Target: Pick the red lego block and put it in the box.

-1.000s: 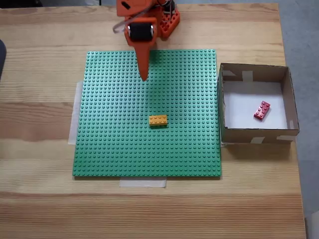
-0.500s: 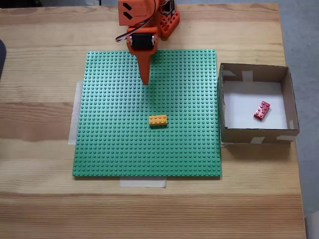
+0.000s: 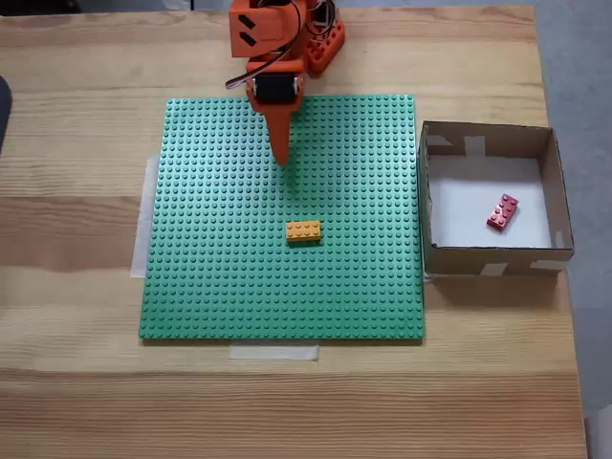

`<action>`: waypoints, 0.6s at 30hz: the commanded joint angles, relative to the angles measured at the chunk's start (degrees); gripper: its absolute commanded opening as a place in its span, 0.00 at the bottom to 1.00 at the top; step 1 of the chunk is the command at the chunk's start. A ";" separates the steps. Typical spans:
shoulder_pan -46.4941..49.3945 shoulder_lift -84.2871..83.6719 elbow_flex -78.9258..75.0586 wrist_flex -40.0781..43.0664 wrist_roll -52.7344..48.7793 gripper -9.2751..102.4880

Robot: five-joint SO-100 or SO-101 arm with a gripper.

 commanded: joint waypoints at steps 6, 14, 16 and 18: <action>0.97 0.09 2.02 0.53 -1.32 0.07; 1.41 0.09 2.37 0.35 -1.05 0.07; 1.41 0.09 2.37 0.35 -1.05 0.07; 1.41 0.09 2.37 0.35 -1.14 0.07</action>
